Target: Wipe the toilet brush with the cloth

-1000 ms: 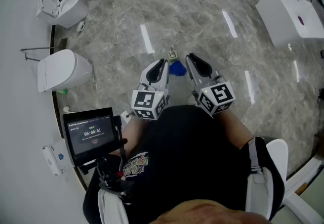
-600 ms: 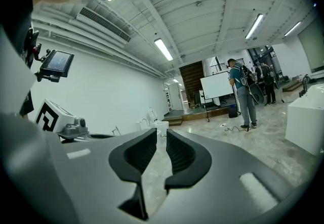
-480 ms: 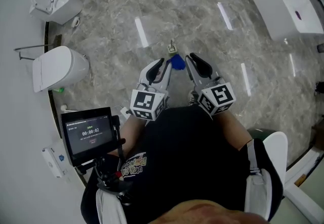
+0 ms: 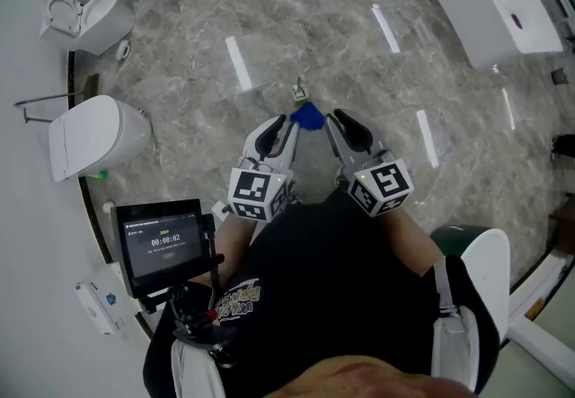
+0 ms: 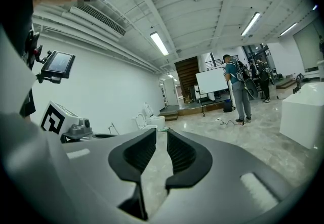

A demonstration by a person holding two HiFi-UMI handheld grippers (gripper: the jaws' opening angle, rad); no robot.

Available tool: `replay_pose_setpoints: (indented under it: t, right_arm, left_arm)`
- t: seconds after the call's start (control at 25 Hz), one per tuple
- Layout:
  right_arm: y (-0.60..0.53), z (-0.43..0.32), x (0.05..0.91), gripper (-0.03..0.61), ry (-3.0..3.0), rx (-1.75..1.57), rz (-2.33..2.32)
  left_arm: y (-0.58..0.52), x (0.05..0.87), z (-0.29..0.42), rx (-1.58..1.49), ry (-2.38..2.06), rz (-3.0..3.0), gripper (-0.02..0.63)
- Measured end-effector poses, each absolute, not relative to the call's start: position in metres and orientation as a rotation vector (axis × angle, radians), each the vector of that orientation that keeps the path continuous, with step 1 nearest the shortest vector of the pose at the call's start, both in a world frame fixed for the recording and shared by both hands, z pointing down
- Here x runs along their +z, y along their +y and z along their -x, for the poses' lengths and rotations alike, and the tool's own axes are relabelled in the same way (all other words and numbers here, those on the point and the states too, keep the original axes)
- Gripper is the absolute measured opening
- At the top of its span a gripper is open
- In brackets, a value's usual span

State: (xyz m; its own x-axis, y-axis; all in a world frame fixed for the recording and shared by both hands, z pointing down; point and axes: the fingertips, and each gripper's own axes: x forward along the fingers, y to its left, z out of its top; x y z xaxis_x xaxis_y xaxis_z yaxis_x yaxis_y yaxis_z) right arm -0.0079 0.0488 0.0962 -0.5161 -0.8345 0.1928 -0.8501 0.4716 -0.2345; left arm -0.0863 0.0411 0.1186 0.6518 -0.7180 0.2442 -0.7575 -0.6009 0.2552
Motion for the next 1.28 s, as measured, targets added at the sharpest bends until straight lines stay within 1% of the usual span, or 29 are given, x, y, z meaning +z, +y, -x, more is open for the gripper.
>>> replay_pose_setpoints:
  t: [0.24, 0.4, 0.52, 0.68, 0.8, 0.88, 1.08, 1.28]
  right_arm:
    - [0.040, 0.011, 0.096, 0.072, -2.655, 0.455, -1.523]
    - [0.000, -0.004, 0.111, 0.078, -2.638, 0.476, -1.488]
    - [-0.042, -0.045, 0.148, 0.084, -2.649, 0.448, -1.450]
    - [-0.076, -0.099, 0.241, 0.099, -2.716, 0.508, -1.330]
    - [-0.098, -0.123, 0.290, 0.110, -2.726, 0.570, -1.268]
    - [-0.104, -0.125, 0.296, 0.112, -2.719, 0.602, -1.248]
    - [-0.091, -0.115, 0.273, 0.114, -2.692, 0.600, -1.222]
    - [-0.114, -0.119, 0.335, 0.114, -2.680, 0.623, -1.145]
  left_arm:
    - [0.038, 0.127, 0.098, 0.151, -1.195, -2.532, 0.092]
    - [-0.005, 0.138, 0.096, 0.172, -1.251, -2.480, 0.092]
    - [-0.049, 0.177, 0.063, 0.213, -1.300, -2.446, 0.092]
    - [-0.081, 0.262, 0.018, 0.357, -1.420, -2.352, 0.092]
    - [-0.097, 0.303, 0.001, 0.405, -1.475, -2.286, 0.092]
    - [-0.097, 0.307, 0.004, 0.417, -1.491, -2.251, 0.092]
    - [-0.080, 0.287, 0.018, 0.406, -1.506, -2.218, 0.092]
    - [-0.114, 0.343, 0.003, 0.428, -1.532, -2.212, 0.092]
